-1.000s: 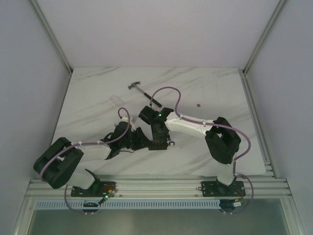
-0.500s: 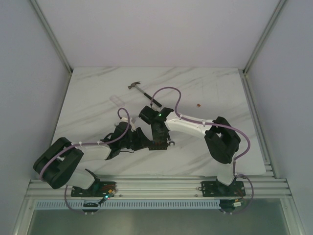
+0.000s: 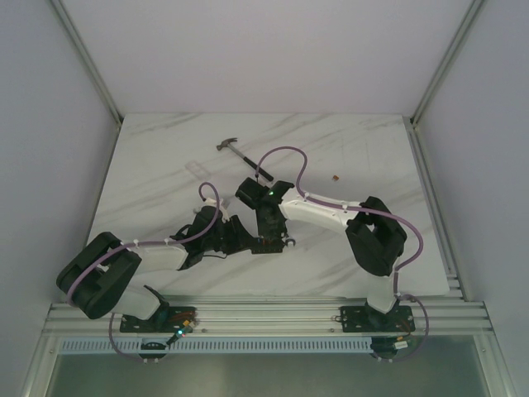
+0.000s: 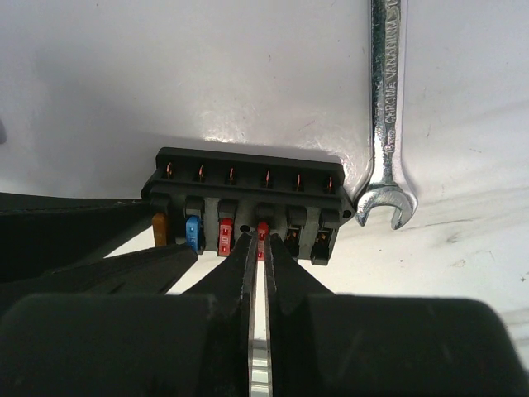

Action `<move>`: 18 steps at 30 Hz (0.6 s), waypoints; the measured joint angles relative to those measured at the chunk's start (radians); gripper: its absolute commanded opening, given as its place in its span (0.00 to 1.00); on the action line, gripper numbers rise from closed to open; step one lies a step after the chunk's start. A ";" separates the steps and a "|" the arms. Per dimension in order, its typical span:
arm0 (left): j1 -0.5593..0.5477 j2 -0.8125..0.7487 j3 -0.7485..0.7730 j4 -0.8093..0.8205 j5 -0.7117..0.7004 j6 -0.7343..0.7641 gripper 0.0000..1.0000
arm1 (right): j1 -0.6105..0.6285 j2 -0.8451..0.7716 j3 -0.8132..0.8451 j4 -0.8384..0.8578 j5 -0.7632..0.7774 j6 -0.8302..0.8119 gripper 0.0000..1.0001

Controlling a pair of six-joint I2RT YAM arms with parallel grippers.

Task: Snap on the fuse box
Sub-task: Install the fuse at the fuse box base.

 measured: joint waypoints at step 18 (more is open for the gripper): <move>0.000 0.005 0.000 0.003 -0.002 -0.001 0.48 | -0.003 -0.001 -0.040 0.037 -0.007 -0.011 0.00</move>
